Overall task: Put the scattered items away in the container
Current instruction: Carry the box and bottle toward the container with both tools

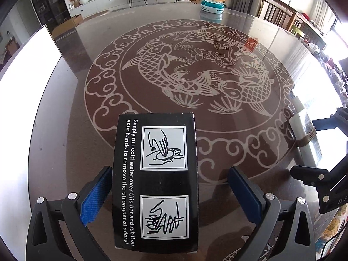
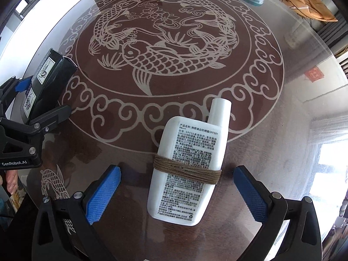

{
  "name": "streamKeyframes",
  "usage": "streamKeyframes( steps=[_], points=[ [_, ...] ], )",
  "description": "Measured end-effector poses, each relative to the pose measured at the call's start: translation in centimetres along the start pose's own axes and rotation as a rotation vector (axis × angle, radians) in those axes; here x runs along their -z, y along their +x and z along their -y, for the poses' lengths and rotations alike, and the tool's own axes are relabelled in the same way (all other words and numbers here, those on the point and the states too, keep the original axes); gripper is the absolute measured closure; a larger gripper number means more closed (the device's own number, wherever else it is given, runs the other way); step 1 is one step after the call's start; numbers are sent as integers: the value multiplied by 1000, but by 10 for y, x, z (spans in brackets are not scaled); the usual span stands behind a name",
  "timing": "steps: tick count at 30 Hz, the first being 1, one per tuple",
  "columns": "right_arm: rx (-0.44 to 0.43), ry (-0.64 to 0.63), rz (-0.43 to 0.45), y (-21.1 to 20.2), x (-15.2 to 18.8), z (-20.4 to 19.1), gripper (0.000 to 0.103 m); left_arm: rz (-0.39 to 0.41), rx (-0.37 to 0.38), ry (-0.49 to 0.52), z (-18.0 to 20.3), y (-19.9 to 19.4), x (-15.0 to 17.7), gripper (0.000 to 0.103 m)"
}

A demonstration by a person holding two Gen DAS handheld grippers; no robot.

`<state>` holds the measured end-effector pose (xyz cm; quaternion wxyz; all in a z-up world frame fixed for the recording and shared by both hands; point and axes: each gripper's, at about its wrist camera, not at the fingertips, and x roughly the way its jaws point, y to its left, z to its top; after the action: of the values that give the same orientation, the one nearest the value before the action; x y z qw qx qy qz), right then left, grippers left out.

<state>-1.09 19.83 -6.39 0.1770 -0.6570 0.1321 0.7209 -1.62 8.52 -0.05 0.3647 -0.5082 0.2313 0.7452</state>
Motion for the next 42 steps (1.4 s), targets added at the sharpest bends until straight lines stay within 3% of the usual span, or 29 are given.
streamKeyframes(
  steps=[6,14,19,26,30,36,38,42],
  points=[
    [1,-16,-38,2,-7,7,0,-49,13,38,-1,-3,15,0],
    [3,-10,-160,6,-25,16,0,-80,10,39,4,-8,16,0],
    [7,0,-171,6,-30,21,0,-82,14,48,0,-8,13,0],
    [9,7,-212,4,-37,33,0,-159,43,145,-4,-4,-16,0],
    [9,52,-220,4,-49,51,1,-218,44,132,-17,-2,-31,0],
    [-32,72,-237,-13,-54,70,19,-229,110,110,-27,-10,-40,0],
    [-47,89,-240,-17,-52,65,31,-231,104,127,-25,-13,-47,5],
    [-46,112,-241,-24,-60,73,35,-252,88,164,-11,-7,-73,13]
  ],
)
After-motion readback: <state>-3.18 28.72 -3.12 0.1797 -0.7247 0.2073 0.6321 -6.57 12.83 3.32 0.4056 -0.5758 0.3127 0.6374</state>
